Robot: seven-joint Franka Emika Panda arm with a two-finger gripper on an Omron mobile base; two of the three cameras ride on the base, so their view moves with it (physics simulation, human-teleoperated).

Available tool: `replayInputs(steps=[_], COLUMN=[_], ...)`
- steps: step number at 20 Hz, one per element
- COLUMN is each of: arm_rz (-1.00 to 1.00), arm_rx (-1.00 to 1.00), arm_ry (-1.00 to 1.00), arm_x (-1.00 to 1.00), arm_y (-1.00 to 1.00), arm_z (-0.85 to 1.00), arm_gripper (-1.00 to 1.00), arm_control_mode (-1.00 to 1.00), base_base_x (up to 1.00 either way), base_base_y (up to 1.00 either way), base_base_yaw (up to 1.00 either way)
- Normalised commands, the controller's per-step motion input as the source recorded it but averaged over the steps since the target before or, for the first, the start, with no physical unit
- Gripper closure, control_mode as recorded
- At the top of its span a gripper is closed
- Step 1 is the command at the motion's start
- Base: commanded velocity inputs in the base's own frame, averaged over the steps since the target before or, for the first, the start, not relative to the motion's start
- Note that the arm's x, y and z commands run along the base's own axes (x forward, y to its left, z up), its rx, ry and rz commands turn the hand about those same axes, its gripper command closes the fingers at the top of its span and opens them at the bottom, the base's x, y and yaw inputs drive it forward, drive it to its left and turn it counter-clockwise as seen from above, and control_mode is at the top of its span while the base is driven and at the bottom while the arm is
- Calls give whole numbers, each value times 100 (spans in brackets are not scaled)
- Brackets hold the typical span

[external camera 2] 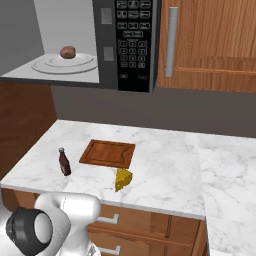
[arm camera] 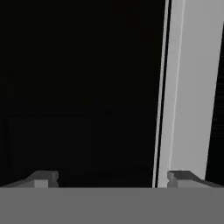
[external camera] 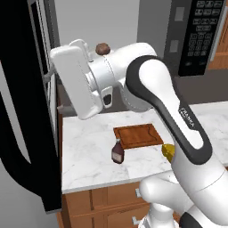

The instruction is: Retrieve the reheated potato from the microwave, then place the potato, cheese, and condiment on the cutting board.

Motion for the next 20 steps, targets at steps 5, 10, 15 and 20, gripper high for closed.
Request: replayInputs(steps=[5, 10, 15, 20], arm_rz=[0, 9, 9, 7], arm_rx=[-9, -8, -7, -7], arm_ry=[-15, -27, -38, -44], arm_x=[-9, -22, -32, -28], arm_y=[-49, -59, -65, -70], arm_z=[0, 0, 0, 3], arm_gripper=[-100, -100, -100, -100], arm_control_mode=[-100, -100, -100, -100], base_base_x=[0, 0, 0, 0], base_base_y=[0, 0, 0, 0], base_base_yaw=[0, 0, 0, 0])
